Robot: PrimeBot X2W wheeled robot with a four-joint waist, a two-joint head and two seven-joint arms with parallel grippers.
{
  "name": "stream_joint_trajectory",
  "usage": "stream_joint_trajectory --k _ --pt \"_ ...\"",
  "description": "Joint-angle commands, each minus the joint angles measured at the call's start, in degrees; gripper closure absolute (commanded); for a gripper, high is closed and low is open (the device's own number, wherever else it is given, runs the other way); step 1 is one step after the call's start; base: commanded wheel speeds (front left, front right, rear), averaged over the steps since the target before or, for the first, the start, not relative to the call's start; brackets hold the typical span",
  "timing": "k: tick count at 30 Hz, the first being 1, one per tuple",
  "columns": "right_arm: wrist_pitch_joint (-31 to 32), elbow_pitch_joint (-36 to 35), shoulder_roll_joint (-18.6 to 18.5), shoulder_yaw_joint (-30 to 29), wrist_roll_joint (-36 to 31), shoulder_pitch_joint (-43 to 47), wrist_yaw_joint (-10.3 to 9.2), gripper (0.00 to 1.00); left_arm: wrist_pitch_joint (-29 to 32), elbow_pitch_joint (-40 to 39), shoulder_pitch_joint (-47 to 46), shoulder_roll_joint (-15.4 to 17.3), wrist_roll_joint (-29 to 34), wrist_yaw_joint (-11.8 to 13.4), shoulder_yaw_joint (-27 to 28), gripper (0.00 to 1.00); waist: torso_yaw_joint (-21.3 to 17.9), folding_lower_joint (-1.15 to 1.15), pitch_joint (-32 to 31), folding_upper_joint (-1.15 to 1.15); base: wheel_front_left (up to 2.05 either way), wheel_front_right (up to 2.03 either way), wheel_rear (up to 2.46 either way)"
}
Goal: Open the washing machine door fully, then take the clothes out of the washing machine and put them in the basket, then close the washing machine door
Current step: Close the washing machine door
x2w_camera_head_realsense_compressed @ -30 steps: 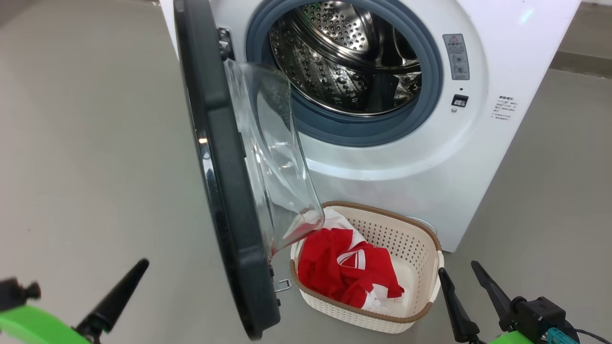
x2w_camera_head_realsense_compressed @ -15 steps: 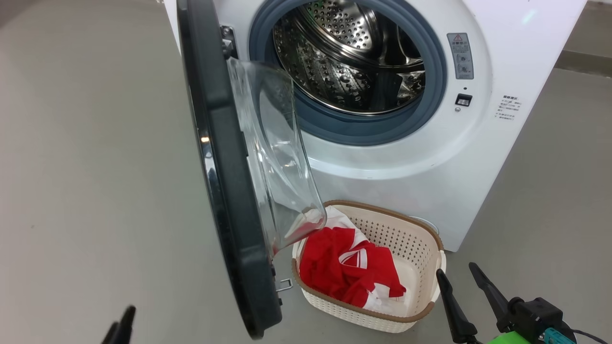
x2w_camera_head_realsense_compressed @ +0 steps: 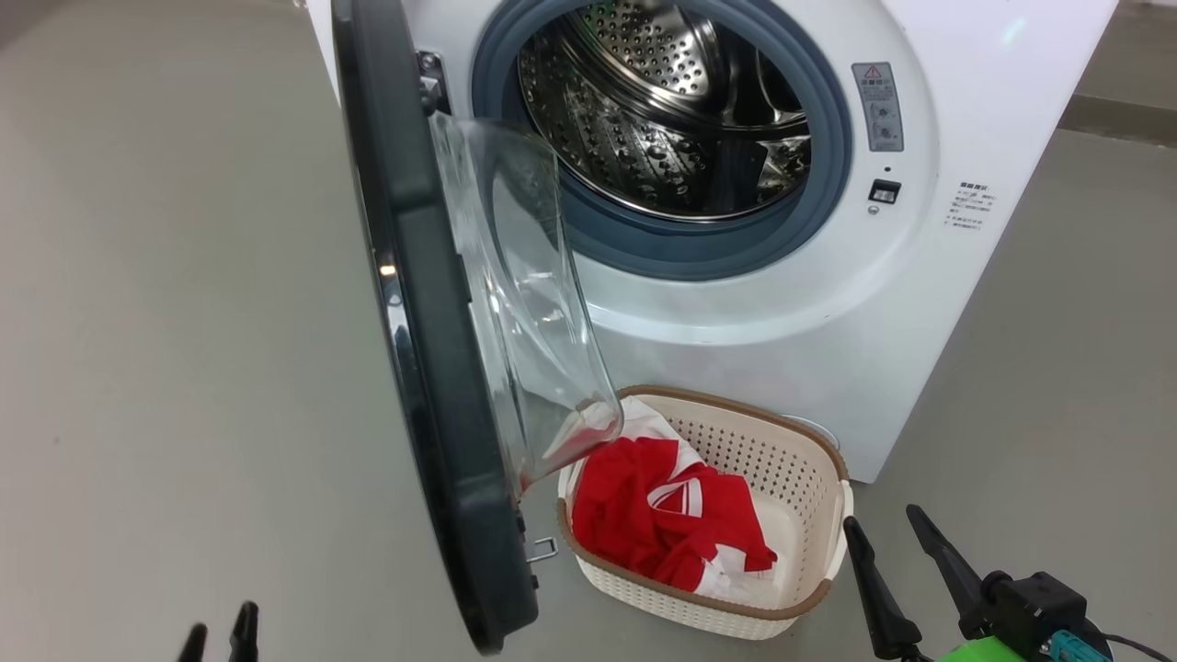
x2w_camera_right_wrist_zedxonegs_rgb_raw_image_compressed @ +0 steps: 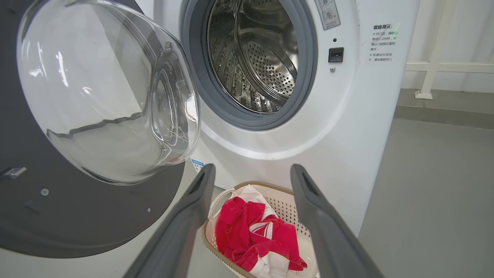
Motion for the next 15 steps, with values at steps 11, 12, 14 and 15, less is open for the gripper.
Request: stream_joint_trajectory --k 11,12,14,15 --pt "-0.4 -1.5 -0.1 0.2 0.2 -2.2 0.28 0.0 -0.7 -8.9 2.5 -9.7 27.8 -0.4 15.2 0.0 -0.3 0.0 0.1 0.0 0.0 0.0 0.0" --pt "-0.4 -1.6 -0.1 0.1 0.2 -2.2 0.28 0.0 -0.7 -9.6 2.7 -10.2 29.7 -0.4 15.8 0.0 -0.3 0.0 0.2 0.0 0.0 0.0 0.0" --pt "-0.4 -1.6 -0.1 0.0 0.2 -2.2 0.28 0.0 -0.7 -10.6 2.9 -11.3 32.2 -0.4 17.0 0.0 -0.3 0.0 0.1 0.0 0.0 0.0 0.0" --pt "-0.4 -1.6 -0.1 -0.1 0.2 -2.2 0.28 0.0 -0.7 -11.3 3.1 -11.7 33.5 -0.4 17.7 0.0 -0.3 0.0 0.1 0.0 0.0 0.0 0.0"
